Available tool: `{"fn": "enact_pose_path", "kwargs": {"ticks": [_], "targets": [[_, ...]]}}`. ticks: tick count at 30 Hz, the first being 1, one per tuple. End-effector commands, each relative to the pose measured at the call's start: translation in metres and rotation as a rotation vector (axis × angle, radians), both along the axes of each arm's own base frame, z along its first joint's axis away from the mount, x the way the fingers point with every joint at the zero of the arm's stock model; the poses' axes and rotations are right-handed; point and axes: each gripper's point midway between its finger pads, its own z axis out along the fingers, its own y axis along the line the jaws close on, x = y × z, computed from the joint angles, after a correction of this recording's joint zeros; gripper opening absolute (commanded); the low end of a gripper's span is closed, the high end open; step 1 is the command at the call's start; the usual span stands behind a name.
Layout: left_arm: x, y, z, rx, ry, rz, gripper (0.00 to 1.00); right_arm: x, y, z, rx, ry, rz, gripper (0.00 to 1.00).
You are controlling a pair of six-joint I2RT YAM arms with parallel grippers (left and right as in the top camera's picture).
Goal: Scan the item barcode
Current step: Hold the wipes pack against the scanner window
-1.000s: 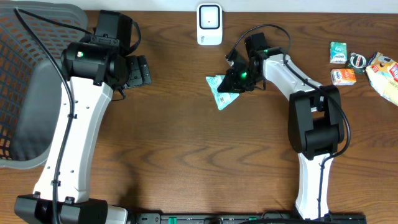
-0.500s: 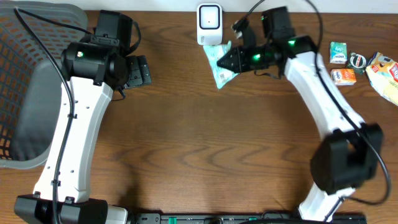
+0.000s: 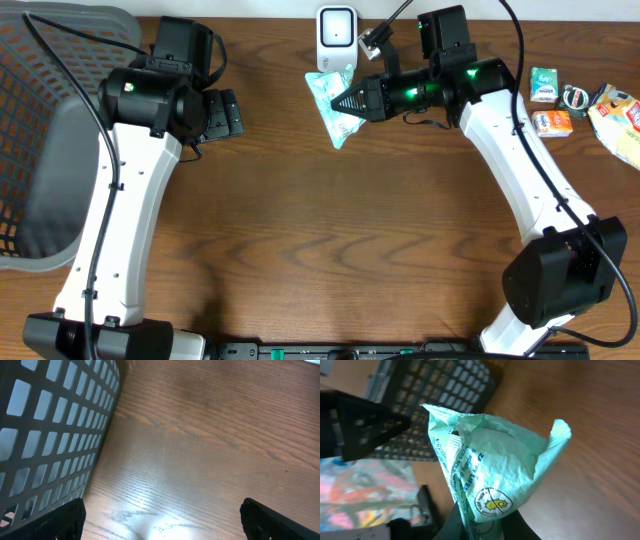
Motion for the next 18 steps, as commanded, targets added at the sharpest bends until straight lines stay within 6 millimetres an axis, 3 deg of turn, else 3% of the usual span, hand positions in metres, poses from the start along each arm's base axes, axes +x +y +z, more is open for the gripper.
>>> {"fn": "enact_pose_path", "kwargs": {"ticks": [1, 18], "targets": [[-0.001, 0.003, 0.000, 0.008, 0.000, 0.014, 0.98, -0.014, 0.009, 0.018, 0.082, 0.044, 0.052, 0.01], [-0.001, 0.003, 0.000, 0.008, 0.000, 0.014, 0.98, -0.004, 0.004, 0.007, 0.022, 0.113, -0.052, 0.01]]}}
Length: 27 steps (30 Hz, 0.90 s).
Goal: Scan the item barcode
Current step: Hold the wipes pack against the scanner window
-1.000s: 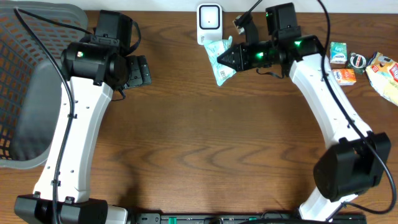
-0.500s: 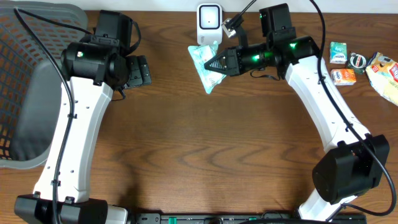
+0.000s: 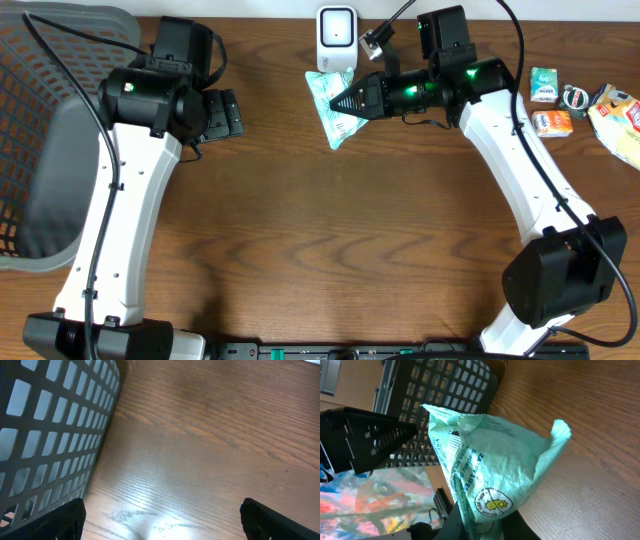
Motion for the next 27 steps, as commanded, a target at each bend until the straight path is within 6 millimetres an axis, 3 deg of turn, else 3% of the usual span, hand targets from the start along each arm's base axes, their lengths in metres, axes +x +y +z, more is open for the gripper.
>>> {"fn": "enact_pose_path", "kwargs": {"ticks": [1, 27], "targets": [[-0.0008, 0.0028, -0.0002, 0.008, 0.000, 0.014, 0.98, -0.0036, 0.0044, 0.0077, 0.014, -0.001, 0.009, 0.01], [-0.0008, 0.0028, -0.0002, 0.008, 0.000, 0.014, 0.98, -0.0032, 0.0051, 0.0060, 0.002, -0.006, 0.004, 0.01]]}}
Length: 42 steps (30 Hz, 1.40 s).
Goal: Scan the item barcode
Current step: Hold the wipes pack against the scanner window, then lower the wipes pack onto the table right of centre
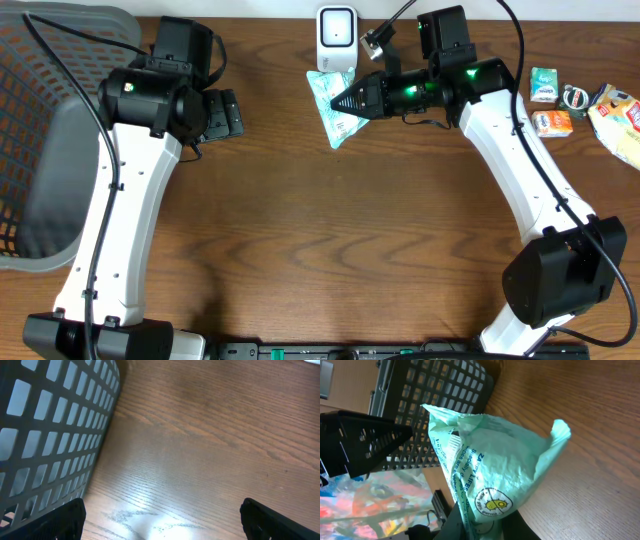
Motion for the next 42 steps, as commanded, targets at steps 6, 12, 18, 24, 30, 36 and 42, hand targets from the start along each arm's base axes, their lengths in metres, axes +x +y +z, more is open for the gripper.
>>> {"fn": "enact_pose_path", "kwargs": {"ticks": [6, 12, 18, 24, 30, 36, 42], "targets": [[-0.001, 0.003, 0.000, 0.008, 0.000, 0.014, 0.98, -0.005, 0.006, 0.008, 0.016, -0.009, 0.021, 0.01], [-0.001, 0.003, 0.000, 0.008, 0.000, 0.014, 0.98, -0.005, 0.006, 0.008, 0.016, -0.009, 0.021, 0.01], [-0.001, 0.003, 0.000, 0.008, 0.000, 0.014, 0.98, -0.005, 0.006, 0.008, 0.016, -0.008, 0.021, 0.01], [-0.001, 0.003, 0.000, 0.008, 0.000, 0.014, 0.98, -0.005, 0.006, 0.008, 0.012, -0.010, 0.017, 0.01], [-0.001, 0.003, 0.000, 0.008, 0.000, 0.014, 0.98, -0.003, 0.005, 0.005, -0.004, -0.014, 0.004, 0.01], [-0.001, 0.003, 0.000, 0.008, 0.000, 0.014, 0.98, 0.002, 0.001, -0.003, -0.045, -0.016, -0.024, 0.01], [-0.001, 0.003, 0.000, 0.008, 0.000, 0.014, 0.98, 0.007, -0.004, -0.019, -0.098, -0.006, -0.058, 0.01]]}}
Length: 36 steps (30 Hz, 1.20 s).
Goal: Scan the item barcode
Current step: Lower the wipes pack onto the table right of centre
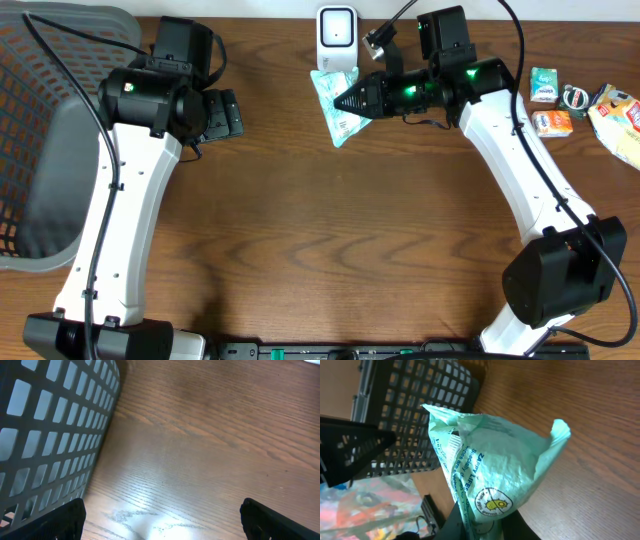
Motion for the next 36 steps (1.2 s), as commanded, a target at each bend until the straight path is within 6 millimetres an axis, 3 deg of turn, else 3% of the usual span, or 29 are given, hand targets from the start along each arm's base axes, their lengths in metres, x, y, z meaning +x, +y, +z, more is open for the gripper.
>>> {"fn": "enact_pose_path", "kwargs": {"ticks": [1, 14, 25, 28, 36], "targets": [[-0.001, 0.003, 0.000, 0.008, 0.000, 0.014, 0.98, 0.001, 0.000, -0.014, -0.053, 0.006, -0.024, 0.01], [-0.001, 0.003, 0.000, 0.008, 0.000, 0.014, 0.98, 0.004, -0.005, -0.025, -0.093, 0.009, -0.050, 0.01], [-0.001, 0.003, 0.000, 0.008, 0.000, 0.014, 0.98, 0.033, -0.070, -0.091, -0.641, -0.099, -0.373, 0.06], [-0.001, 0.003, 0.000, 0.008, 0.000, 0.014, 0.98, 0.034, -0.089, -0.105, -0.780, -0.136, -0.438, 0.01], [-0.001, 0.003, 0.000, 0.008, 0.000, 0.014, 0.98, 0.027, -0.137, -0.146, -1.025, -0.186, -0.565, 0.01]]}}
